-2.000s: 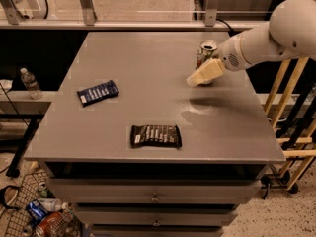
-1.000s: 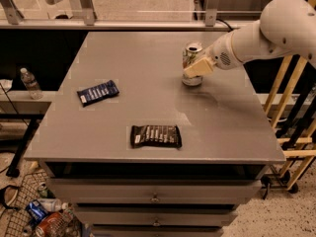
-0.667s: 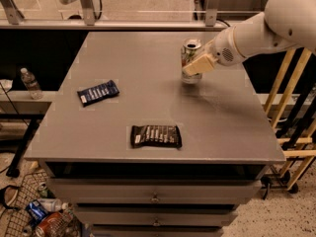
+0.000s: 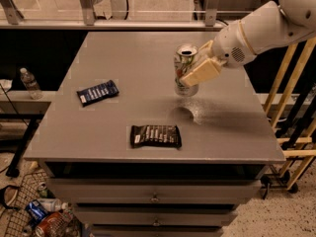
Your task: Move 7up can near rxbar chocolate
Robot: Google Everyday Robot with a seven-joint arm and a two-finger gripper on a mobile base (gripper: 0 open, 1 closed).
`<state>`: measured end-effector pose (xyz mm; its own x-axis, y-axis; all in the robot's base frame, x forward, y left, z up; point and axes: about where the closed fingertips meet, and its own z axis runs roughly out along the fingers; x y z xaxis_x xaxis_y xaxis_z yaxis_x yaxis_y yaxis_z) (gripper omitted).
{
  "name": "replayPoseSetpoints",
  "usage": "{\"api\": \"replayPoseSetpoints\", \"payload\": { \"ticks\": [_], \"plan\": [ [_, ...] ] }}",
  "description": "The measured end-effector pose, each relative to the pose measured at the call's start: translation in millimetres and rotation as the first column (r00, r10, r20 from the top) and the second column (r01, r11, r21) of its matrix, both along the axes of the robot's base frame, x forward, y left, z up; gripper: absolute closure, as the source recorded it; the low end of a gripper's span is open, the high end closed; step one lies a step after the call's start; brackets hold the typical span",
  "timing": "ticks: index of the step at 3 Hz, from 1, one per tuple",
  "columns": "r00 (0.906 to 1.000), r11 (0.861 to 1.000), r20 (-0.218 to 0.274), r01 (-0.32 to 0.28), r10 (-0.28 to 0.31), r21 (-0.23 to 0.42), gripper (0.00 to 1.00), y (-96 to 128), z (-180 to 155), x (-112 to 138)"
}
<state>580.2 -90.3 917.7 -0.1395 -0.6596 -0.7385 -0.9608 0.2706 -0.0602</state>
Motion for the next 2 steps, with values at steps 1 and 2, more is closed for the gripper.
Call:
{"api": "replayPoseSetpoints", "payload": {
  "ticks": [1, 2],
  "plan": [
    [0.9932, 0.996, -0.074, -0.088, 0.09, 0.018, 1.0, 14, -10, -42],
    [0.9846, 0.99, -0.105, -0.138, 0.139, 0.018, 1.0, 25, -21, -64]
  ]
}}
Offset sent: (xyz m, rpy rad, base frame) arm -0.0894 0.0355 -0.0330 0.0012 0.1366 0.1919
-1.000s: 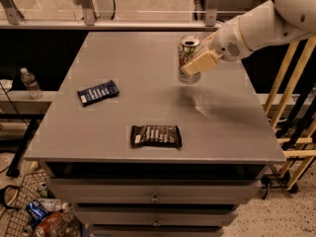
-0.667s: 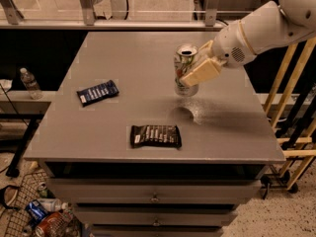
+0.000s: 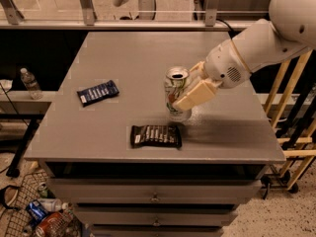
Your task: Move 7up can near rxbar chocolate
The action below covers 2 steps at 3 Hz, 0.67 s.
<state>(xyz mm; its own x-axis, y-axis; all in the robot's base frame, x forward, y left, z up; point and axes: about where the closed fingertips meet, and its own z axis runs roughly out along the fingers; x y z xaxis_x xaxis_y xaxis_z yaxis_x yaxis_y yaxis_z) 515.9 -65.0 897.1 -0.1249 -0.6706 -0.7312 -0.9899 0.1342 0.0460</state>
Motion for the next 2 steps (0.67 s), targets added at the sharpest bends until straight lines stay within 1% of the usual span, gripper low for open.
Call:
{"api": "replayPoseSetpoints", "payload": {
  "ticks": [1, 2],
  "plan": [
    [0.9998, 1.0, 0.007, -0.017, 0.017, -0.008, 1.0, 6.6, -7.9, -5.9],
    [0.9983, 0.999, 0.04, -0.042, 0.043, -0.023, 1.0, 14.3, -10.6, -4.0]
  ]
}}
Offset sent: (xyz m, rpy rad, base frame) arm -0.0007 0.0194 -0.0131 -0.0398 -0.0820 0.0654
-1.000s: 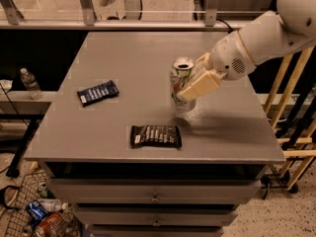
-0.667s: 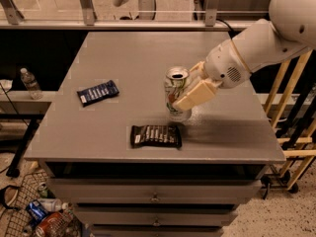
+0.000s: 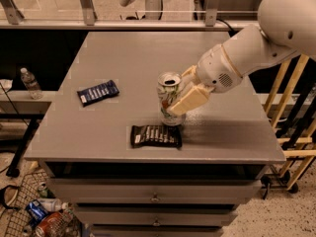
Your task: Move 7up can near rxbar chocolate
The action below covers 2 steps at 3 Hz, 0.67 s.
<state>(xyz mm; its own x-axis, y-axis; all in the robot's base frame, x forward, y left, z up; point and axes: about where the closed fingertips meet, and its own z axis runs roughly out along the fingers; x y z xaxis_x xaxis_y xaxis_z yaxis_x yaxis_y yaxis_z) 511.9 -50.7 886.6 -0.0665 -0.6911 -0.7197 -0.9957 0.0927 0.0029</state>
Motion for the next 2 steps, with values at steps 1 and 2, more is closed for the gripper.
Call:
{"api": "replayPoseSetpoints", "payload": {
  "ticks": [1, 2],
  "plan": [
    [0.9996, 1.0, 0.027, -0.012, 0.012, 0.001, 1.0, 5.1, -2.6, 5.4],
    [0.9987, 0.999, 0.041, -0.03, 0.029, 0.013, 1.0, 12.2, -7.6, 11.3]
  ]
}}
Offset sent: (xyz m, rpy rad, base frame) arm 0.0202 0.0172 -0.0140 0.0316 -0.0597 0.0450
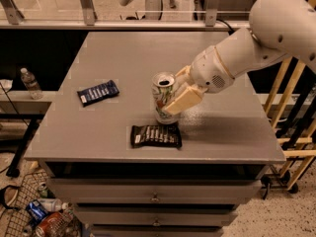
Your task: Move 7up can near rxbar chocolate
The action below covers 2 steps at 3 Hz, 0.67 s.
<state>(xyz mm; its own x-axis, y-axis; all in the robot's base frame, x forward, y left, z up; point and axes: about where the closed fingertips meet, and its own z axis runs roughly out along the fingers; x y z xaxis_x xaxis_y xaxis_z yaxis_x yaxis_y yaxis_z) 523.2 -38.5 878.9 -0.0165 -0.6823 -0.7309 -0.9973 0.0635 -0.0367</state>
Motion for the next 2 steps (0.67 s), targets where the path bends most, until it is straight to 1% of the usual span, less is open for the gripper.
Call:
{"api": "replayPoseSetpoints", "payload": {
  "ticks": [1, 2],
  "plan": [
    [1.0, 1.0, 0.006, -0.006, 0.006, 0.026, 1.0, 5.0, -4.6, 3.6],
    [0.9999, 0.999, 0.002, -0.011, 0.011, 0.043, 0.83, 6.9, -7.8, 4.6]
  ]
}}
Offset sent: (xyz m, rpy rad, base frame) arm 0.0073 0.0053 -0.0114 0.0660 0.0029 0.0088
